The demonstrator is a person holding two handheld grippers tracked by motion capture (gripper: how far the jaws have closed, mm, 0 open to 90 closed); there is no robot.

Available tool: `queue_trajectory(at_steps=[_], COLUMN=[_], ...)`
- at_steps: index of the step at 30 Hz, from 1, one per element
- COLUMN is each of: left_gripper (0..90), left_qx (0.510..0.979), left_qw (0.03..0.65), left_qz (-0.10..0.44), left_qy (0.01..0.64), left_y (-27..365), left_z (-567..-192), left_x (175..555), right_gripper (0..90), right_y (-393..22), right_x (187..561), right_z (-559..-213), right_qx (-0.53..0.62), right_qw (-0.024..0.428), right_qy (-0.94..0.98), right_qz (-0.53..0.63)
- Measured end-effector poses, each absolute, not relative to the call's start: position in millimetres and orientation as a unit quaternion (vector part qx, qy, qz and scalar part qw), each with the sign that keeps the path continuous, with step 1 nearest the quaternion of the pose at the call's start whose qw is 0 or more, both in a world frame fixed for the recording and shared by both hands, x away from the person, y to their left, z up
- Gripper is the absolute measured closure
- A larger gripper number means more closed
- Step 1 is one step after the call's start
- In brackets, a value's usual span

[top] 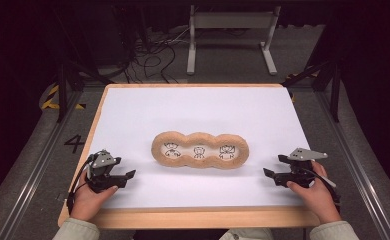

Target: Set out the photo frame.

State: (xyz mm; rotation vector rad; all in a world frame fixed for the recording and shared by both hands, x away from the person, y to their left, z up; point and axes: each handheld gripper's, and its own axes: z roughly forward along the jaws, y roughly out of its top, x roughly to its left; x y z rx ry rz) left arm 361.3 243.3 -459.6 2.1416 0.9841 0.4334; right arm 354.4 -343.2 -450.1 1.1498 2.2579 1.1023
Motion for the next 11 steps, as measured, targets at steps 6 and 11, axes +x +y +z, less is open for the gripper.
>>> queue_trajectory(at_steps=[6, 11], left_gripper=[25.1, 24.0], left_qx=[0.832, 0.821], left_qw=[0.357, 0.361], left_qz=[0.167, 0.17], left_qy=[0.39, 0.408], left_y=[240.6, 241.6], left_z=[-461.3, -461.2], left_x=[362.9, 364.7], right_gripper=[17.6, 17.3], right_y=[-340.8, -340.1], right_x=[355.3, 355.8], right_z=[-450.7, -450.1], right_qx=[0.408, 0.411], right_qw=[0.185, 0.187], right_qy=[0.805, 0.802], right_qz=[0.39, 0.392])
